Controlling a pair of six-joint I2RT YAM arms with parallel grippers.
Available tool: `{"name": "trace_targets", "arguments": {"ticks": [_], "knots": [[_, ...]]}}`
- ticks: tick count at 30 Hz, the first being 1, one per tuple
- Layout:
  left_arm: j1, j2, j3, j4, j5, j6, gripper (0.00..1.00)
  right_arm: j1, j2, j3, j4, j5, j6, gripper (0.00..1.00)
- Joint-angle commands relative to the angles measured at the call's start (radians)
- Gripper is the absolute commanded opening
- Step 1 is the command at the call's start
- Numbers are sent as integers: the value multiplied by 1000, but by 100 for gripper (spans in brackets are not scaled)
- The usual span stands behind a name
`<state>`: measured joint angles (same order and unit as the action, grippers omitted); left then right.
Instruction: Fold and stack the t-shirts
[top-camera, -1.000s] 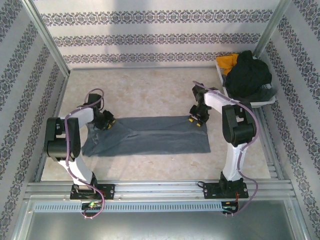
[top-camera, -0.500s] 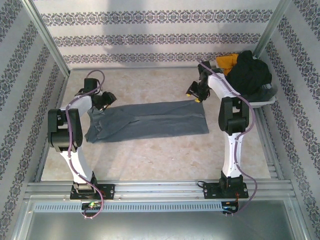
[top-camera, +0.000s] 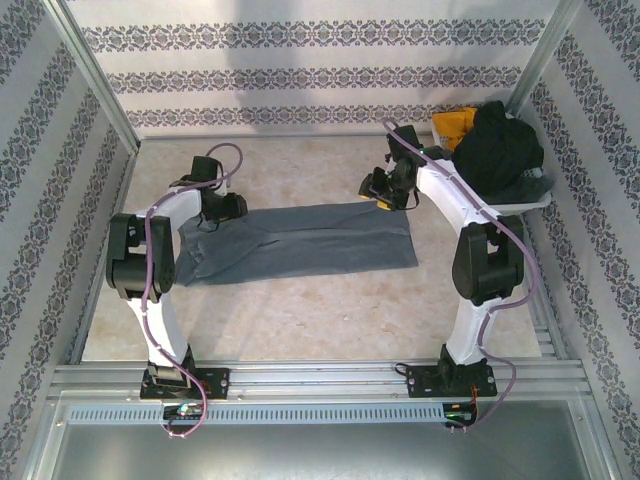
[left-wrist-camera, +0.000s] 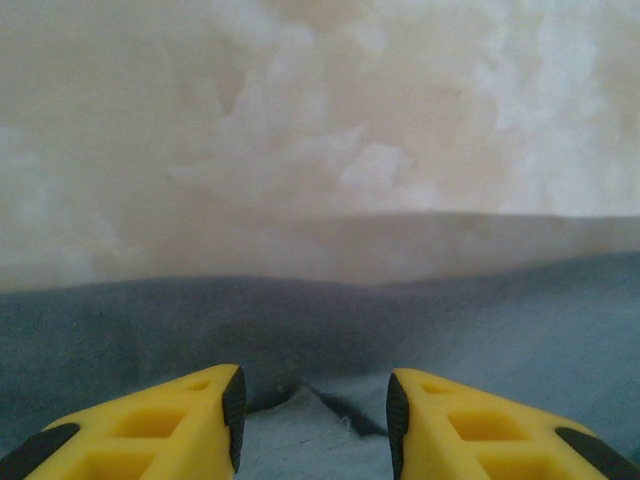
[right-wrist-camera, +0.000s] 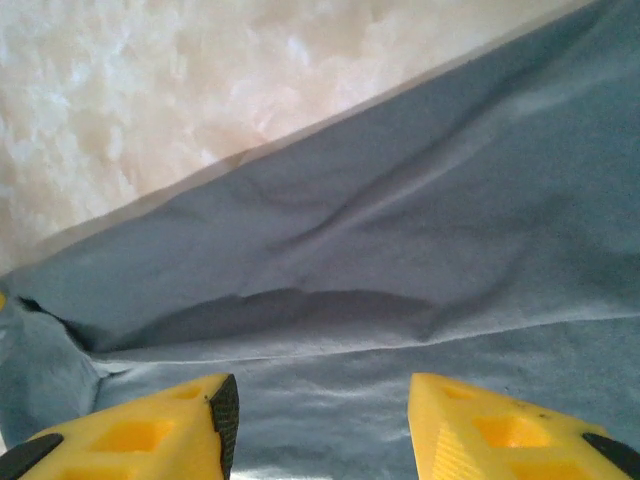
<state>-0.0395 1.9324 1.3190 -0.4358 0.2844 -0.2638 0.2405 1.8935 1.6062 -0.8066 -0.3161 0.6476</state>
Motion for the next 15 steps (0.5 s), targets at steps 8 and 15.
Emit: {"name": "trace_targets", "arguments": {"ticks": [8, 15], "knots": [[-35, 36, 40, -72, -106, 52, 33, 24, -19, 11, 12, -28, 18, 48], [-47, 16, 25, -67, -111, 16, 2, 24, -19, 20, -1, -21, 6, 48]]}}
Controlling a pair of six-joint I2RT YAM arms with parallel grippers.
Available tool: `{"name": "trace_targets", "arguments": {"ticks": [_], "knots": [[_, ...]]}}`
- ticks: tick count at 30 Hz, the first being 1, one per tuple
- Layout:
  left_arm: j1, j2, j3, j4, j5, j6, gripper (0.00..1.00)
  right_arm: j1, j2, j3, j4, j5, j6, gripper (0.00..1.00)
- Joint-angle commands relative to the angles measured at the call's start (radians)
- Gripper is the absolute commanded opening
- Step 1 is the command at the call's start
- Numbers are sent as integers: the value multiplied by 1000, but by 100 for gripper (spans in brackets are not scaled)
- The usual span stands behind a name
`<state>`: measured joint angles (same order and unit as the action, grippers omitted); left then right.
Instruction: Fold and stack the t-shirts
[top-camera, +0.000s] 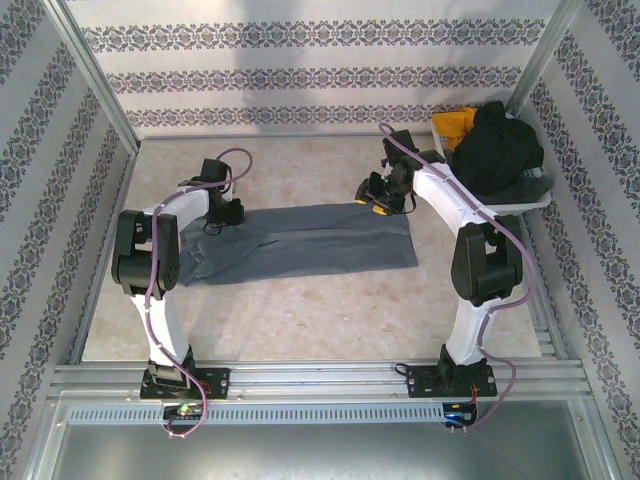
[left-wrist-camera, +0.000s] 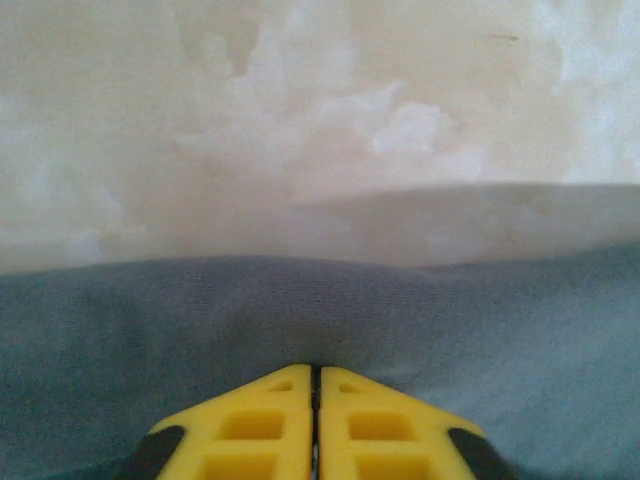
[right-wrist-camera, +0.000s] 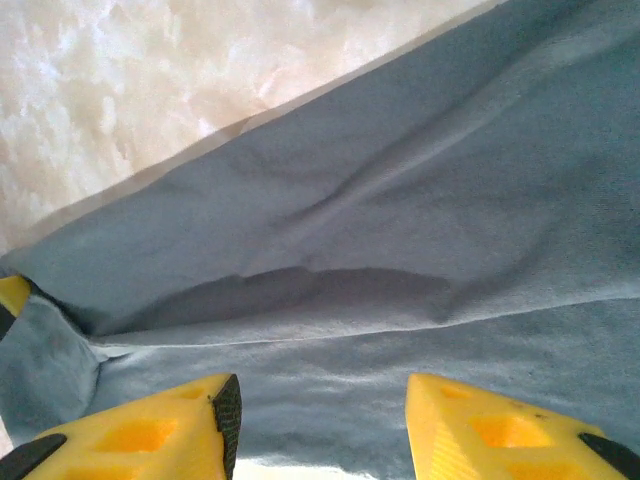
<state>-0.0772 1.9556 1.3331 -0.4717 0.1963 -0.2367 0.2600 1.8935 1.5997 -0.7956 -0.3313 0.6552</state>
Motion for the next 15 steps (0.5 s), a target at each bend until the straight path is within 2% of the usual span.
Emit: {"name": "trace_targets", "arguments": {"ticks": [1, 8, 12, 15], "knots": [[-11, -15, 11, -35, -23, -20, 0, 5, -19, 29, -14, -4, -3, 48], [-31, -140, 9, -163, -57, -123, 0, 0, -20, 40, -21, -5, -10, 48], [-46, -243, -60, -236, -5, -250, 0, -3, -29, 28, -17, -9, -11, 47], [-68, -334, -137, -232, 59, -362, 0, -6, -41, 9, -9, -14, -14, 47]]}}
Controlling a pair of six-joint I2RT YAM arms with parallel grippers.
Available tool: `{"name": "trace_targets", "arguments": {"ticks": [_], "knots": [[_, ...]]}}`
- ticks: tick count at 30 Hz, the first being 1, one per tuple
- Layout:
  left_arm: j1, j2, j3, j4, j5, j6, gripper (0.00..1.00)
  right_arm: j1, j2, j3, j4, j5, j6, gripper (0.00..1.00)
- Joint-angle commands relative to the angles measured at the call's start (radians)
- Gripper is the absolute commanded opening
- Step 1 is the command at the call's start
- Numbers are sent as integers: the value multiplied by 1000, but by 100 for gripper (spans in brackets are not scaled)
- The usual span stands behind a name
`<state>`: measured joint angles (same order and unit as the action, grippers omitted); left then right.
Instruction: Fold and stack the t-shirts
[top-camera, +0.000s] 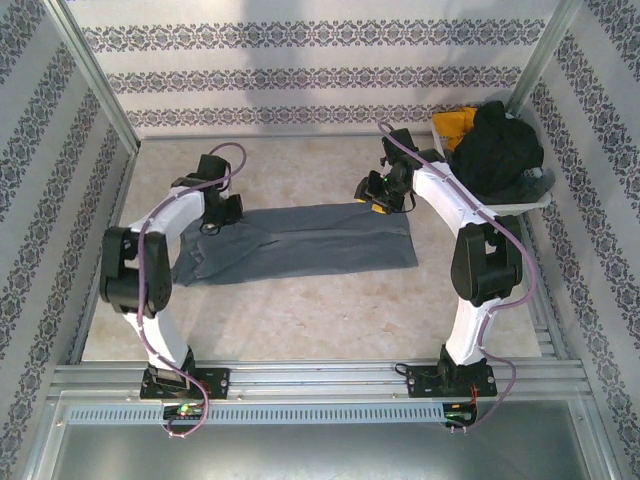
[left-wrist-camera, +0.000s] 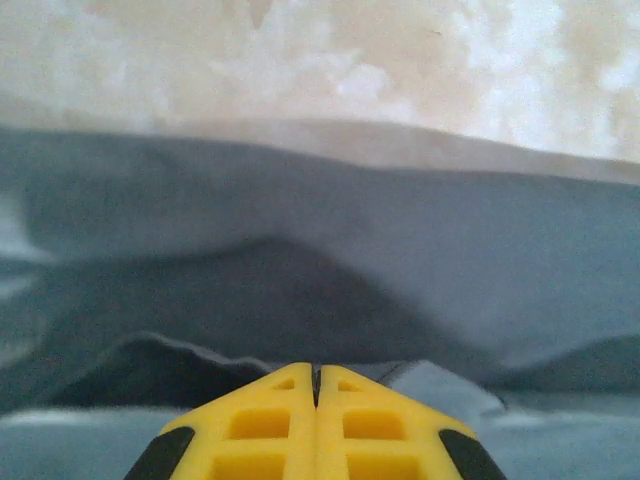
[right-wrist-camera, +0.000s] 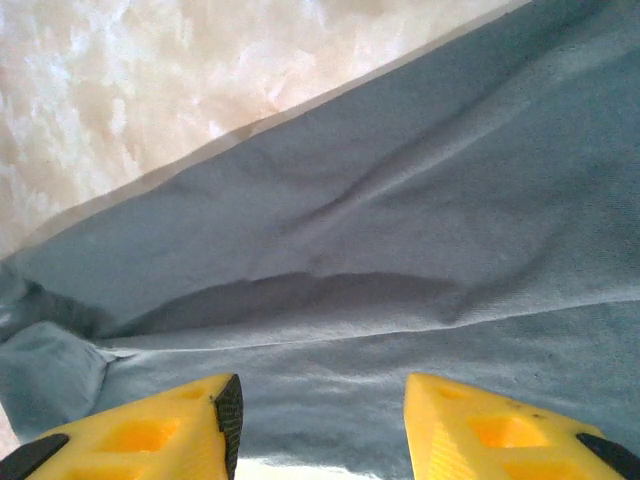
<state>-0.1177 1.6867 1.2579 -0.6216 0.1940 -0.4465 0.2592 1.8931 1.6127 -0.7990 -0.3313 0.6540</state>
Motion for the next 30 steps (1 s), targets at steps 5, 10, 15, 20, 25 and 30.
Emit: {"name": "trace_targets", "arguments": {"ticks": [5, 10, 15, 20, 25, 30], "knots": [[-117, -161, -145, -59, 129, -335, 0, -8, -70, -54, 18, -25, -11, 47], [-224, -191, -202, -38, 108, -512, 0, -12, -99, -114, 38, -39, -11, 47], [-311, -207, -240, -30, 45, -641, 0, -17, -131, -169, 55, -47, -10, 47], [-375, -219, -276, -22, 35, -722, 6, -24, -146, -192, 57, -54, -15, 47], [-382, -253, -242, -88, 25, -684, 44, -28, -150, -206, 57, -57, -14, 48], [-252, -274, -181, -171, -67, -535, 42, -18, -155, -212, 70, -66, -14, 48]]}}
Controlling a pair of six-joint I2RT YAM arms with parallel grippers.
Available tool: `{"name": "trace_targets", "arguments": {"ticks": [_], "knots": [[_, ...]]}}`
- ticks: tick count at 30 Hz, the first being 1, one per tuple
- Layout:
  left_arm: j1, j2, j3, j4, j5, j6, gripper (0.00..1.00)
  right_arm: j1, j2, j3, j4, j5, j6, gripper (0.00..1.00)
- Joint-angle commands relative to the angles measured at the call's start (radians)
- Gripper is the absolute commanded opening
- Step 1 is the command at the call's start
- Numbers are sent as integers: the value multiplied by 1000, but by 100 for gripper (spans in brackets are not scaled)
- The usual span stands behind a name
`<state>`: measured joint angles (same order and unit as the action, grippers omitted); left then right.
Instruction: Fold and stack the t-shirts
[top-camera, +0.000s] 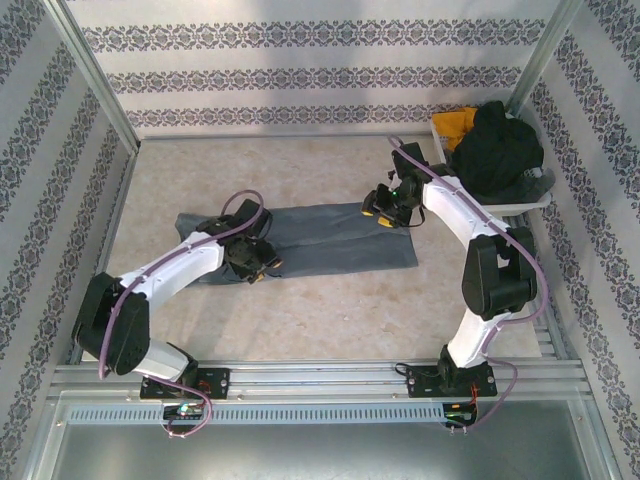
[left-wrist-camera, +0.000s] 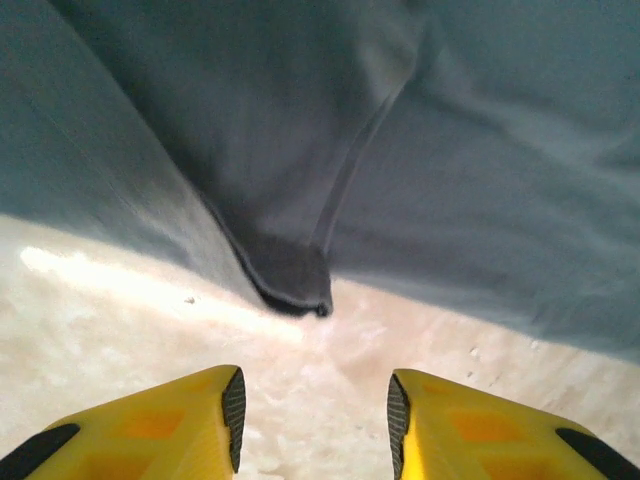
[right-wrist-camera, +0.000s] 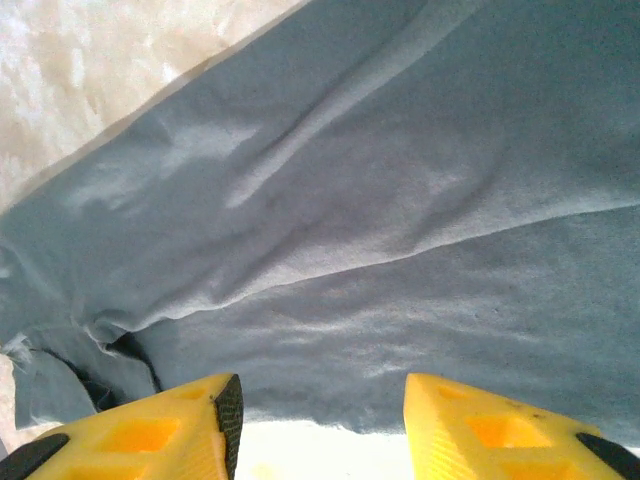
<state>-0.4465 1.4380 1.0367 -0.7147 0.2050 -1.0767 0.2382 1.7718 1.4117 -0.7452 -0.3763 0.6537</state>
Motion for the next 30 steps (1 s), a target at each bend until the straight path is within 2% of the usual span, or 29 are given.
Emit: {"name": "trace_targets", "arguments": {"ticks": [1, 5, 10, 15, 24, 27, 30], "knots": [[121, -22, 39, -82, -98, 128, 41, 10, -34, -10, 22, -28, -16, 48], [283, 32, 19, -2, -108, 254, 41, 45, -32, -7, 48, -58, -20, 48], [386, 191, 80, 34, -130, 442, 40, 85, -29, -8, 59, -67, -11, 48], [408, 280, 90, 31, -102, 529, 45, 93, -35, -14, 60, -68, -5, 48], [408, 311, 47, 110, -125, 602, 46, 100, -31, -13, 67, -71, 7, 48], [408, 341, 70, 71, -133, 607, 40, 102, -28, -11, 69, -69, 10, 48], [408, 336, 58, 63, -119, 600, 29, 105, -31, -11, 69, -64, 13, 48]]}}
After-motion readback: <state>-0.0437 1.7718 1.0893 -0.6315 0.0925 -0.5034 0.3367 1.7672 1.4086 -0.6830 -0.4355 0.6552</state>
